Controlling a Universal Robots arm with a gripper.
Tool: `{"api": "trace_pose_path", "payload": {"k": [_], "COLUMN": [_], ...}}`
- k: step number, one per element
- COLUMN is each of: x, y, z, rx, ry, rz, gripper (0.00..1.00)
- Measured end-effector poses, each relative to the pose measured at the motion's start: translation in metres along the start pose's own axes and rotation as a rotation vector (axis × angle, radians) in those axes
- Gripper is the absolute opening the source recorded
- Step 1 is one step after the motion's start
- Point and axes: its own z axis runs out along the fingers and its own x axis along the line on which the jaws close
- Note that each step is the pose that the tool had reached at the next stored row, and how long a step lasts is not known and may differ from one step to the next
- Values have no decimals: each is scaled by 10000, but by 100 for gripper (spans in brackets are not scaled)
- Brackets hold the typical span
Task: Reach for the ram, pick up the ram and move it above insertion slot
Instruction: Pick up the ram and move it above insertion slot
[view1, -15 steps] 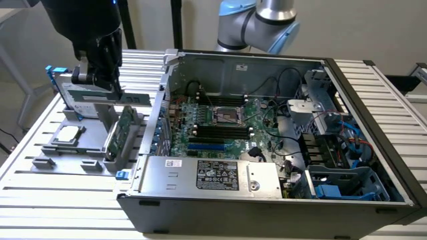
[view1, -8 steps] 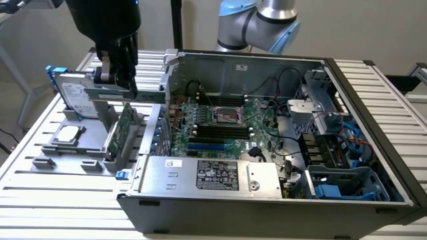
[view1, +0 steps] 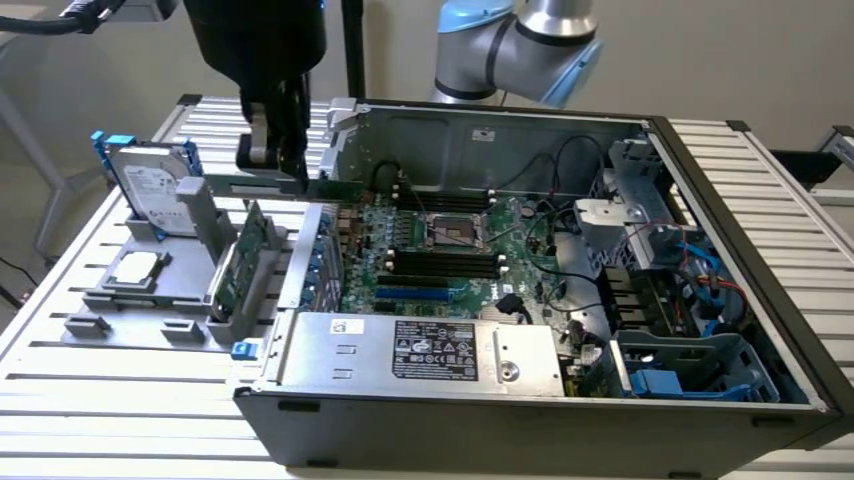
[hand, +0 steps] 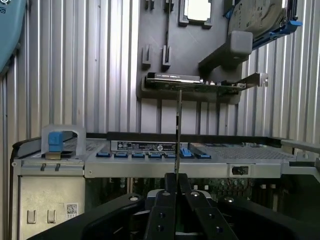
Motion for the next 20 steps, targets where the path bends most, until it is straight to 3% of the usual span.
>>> {"api": "trace_pose_path", "payload": {"k": [7, 20], "x": [4, -31], "y": [-216, -583], "z": [-8, 28], "rx": [-3, -6], "ry": [-68, -71], "rz": [-46, -90], "gripper": [14, 14]}}
